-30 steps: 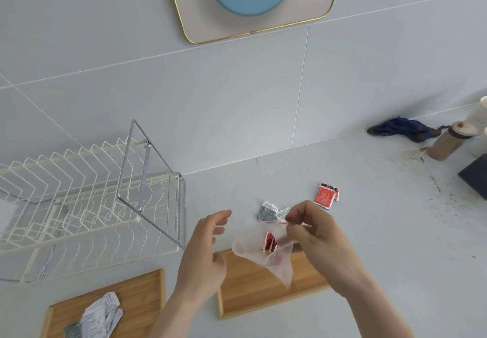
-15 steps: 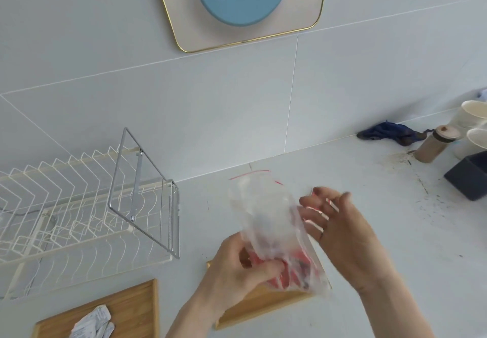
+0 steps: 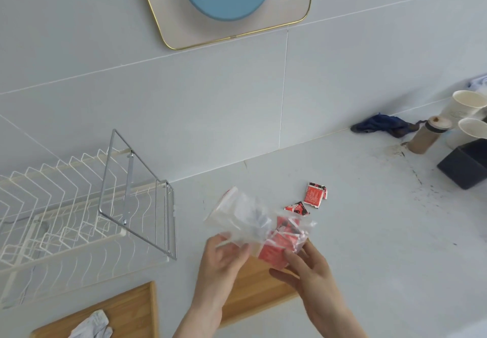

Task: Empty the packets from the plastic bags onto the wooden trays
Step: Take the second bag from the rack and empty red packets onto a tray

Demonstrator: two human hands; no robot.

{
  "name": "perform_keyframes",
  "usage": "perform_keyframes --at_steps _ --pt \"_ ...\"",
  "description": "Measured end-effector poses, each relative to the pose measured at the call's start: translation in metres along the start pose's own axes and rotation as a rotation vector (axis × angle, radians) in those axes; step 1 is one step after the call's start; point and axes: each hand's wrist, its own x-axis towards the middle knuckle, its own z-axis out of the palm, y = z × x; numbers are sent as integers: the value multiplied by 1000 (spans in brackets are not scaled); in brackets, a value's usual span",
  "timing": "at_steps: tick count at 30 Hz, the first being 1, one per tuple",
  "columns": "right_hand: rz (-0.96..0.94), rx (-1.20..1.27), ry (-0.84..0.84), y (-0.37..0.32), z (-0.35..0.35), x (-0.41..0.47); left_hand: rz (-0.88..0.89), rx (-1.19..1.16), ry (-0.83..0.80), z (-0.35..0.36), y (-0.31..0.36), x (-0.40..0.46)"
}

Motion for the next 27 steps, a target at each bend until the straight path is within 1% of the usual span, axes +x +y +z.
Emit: perform_keyframes --at_steps 2,3,5,7,9,11,13,16,18,22,25,27 --pt "-35 -172 72 -6 -12 4 42 13 125 -8 -2 5" --pt "-56 -266 94 -9 -18 7 94 63 169 -13 -4 8" --pt "-112 -452 104 -18 -24 11 224 251 185 -20 -9 15" --pt "-192 -626 85 -27 -28 14 353 484 89 -20 -11 21" --pt "-256 -772 45 -33 -27 15 418 686 -39 -14 -9 23" --pt "-328 -903 15 -35 -26 15 414 806 -102 -7 -11 24" --pt "-388 -995 -10 -35 -28 15 380 837 -97 -2 -16 26" --pt "-423 -1021 -26 -34 -33 16 312 855 -74 -2 -25 29" --pt "-456 -1002 -19 -33 -36 16 324 869 -55 -3 -28 29" --pt "-545 -937 62 -35 -38 11 356 811 -19 -4 -28 30" --pt "-584 -1000 53 -34 -38 5 361 793 -16 -2 -26 31" --pt "-613 -998 97 -34 -38 3 362 784 -17 0 -26 32"
